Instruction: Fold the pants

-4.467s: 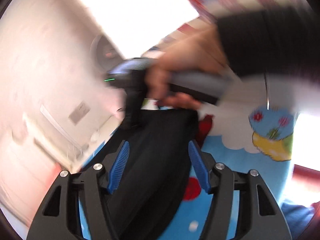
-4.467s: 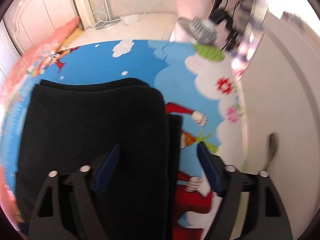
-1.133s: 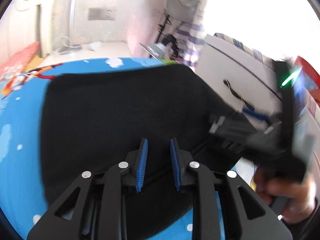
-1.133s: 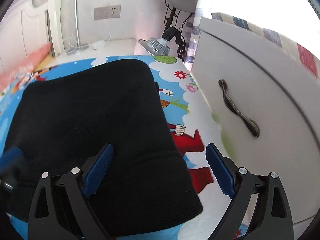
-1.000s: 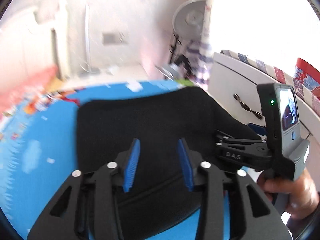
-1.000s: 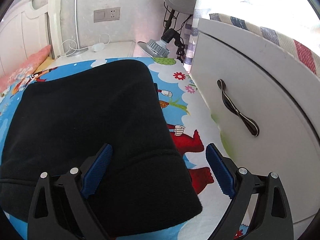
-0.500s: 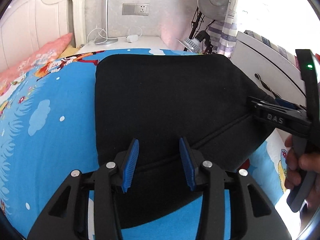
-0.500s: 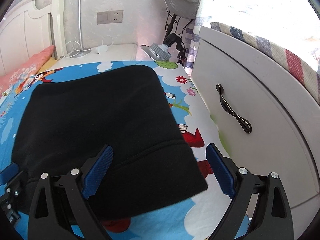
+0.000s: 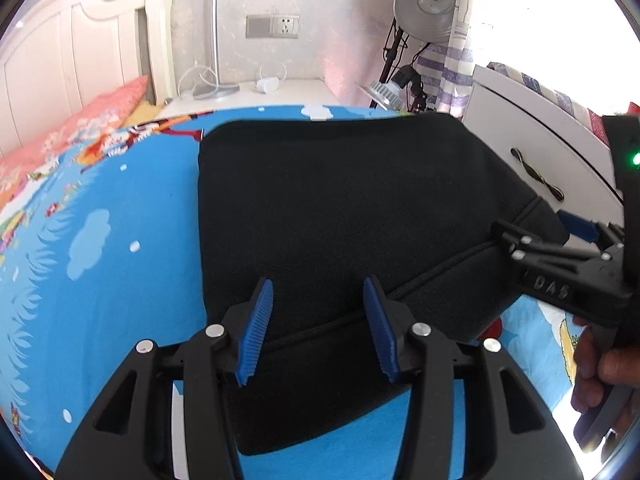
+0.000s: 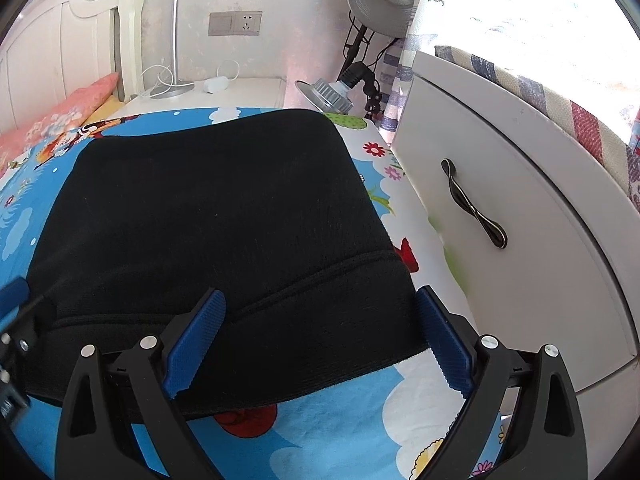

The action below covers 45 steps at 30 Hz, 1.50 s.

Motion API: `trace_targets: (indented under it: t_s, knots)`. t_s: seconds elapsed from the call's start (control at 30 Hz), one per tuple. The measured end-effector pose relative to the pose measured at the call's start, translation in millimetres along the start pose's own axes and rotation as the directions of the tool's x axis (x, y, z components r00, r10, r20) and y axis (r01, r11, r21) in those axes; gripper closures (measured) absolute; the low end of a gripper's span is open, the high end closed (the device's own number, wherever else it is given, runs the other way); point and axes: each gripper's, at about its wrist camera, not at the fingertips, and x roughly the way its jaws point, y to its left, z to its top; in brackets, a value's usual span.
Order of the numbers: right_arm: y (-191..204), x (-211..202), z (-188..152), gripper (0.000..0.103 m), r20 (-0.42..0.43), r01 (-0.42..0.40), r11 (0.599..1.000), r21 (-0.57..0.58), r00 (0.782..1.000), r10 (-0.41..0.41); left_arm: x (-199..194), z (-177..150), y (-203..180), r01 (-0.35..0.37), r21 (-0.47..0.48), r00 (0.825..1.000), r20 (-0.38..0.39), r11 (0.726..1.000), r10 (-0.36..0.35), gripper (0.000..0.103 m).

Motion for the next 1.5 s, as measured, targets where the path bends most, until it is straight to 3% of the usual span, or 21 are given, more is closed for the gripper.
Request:
trace_targets:
  t_s: [0.1, 0.13, 0.17, 0.27, 0.33, 0.37, 0.43, 0.47, 0.53, 0.63, 0.83, 1.03, 1.23, 1.33, 1.4, 1.5]
  knots:
    - [-0.1, 0.0, -0.8, 0.012, -0.004, -0.001, 1.0, 0.001, 1.0, 0.001, -2.6, 25.0, -4.1, 0.048, 0.003, 0.998, 0.027, 0.999, -0.048, 0.054]
    - [-0.5, 0.2, -0.7, 0.012, -0.007, -0.003, 1.0, 0.002, 1.0, 0.003, -1.4, 39.7, -8.7, 0.058, 0.017, 0.998, 0.039, 0.998, -0.059, 0.048]
    - [-1.2, 0.8, -0.5, 0.012, -0.011, -0.006, 1.0, 0.005, 1.0, 0.006, 1.4, 52.7, -16.1, 0.075, 0.044, 0.996, 0.04, 0.996, -0.076, 0.04]
    - [-2.7, 2.0, -1.3, 0.012, -0.018, -0.014, 1.0, 0.01, 1.0, 0.014, 19.8, 100.6, -42.3, 0.115, 0.165, 0.989, 0.073, 0.98, -0.128, 0.039]
    - [-2.8, 2.8, -1.3, 0.011, -0.021, -0.013, 1.0, 0.012, 1.0, 0.013, 51.9, 131.1, -68.1, 0.201, 0.242, 0.979, -0.008, 0.949, -0.205, 0.04]
    - [-2.8, 3.1, -1.1, 0.011, -0.022, -0.013, 1.0, 0.013, 1.0, 0.014, 64.2, 139.8, -77.7, 0.206, 0.261, 0.978, -0.026, 0.943, -0.207, 0.04]
    - [-3.2, 4.0, -0.9, 0.011, -0.023, -0.015, 1.0, 0.016, 1.0, 0.016, 99.4, 156.1, -105.0, 0.218, 0.335, 0.976, -0.089, 0.917, -0.2, 0.04]
    - [-3.5, 4.6, -0.7, 0.011, -0.021, -0.016, 1.0, 0.016, 1.0, 0.016, 117.9, 161.5, -115.5, 0.22, 0.349, 0.974, -0.128, 0.911, -0.187, 0.045]
    - [-3.5, 5.4, -1.0, 0.011, -0.018, -0.012, 1.0, 0.015, 1.0, 0.013, 148.2, 168.4, -131.1, 0.199, 0.366, 0.974, -0.172, 0.909, -0.144, 0.051]
    - [-5.3, 6.7, -1.9, 0.011, -0.02, -0.022, 0.999, 0.026, 1.0, 0.022, 174.8, 172.1, -145.2, 0.208, 0.377, 0.967, -0.219, 0.903, -0.131, 0.05]
    - [-8.6, 9.7, -3.6, 0.006, -0.033, -0.045, 0.998, 0.051, 0.998, 0.046, 179.1, 168.6, -140.5, 0.201, 0.352, 0.967, -0.219, 0.914, -0.128, 0.043]
    - [-10.6, 11.8, -3.7, 0.005, -0.039, -0.056, 0.996, 0.062, 0.998, 0.059, 114.3, 156.5, -117.2, 0.196, 0.29, 0.979, -0.112, 0.937, -0.171, 0.044]
    - [-10.7, 11.0, -4.5, 0.005, -0.037, -0.056, 0.997, 0.061, 0.998, 0.058, 55.9, 103.3, -73.5, 0.151, 0.217, 0.988, -0.057, 0.964, -0.142, 0.039]
    - [-9.9, 11.1, -3.3, 0.005, -0.039, -0.047, 0.997, 0.057, 0.998, 0.05, 40.8, 72.0, -50.0, 0.114, 0.177, 0.992, -0.075, 0.978, -0.102, 0.038]
    - [-10.2, 12.0, -2.2, 0.005, -0.04, -0.045, 0.997, 0.055, 0.998, 0.047, 37.8, 49.3, -42.2, 0.089, 0.199, 0.992, -0.109, 0.976, -0.068, 0.036]
    - [-8.8, 9.8, -2.8, 0.005, -0.042, -0.036, 0.998, 0.05, 0.998, 0.038, 31.7, 28.6, -28.5, 0.093, 0.163, 0.99, -0.119, 0.982, -0.074, 0.029]
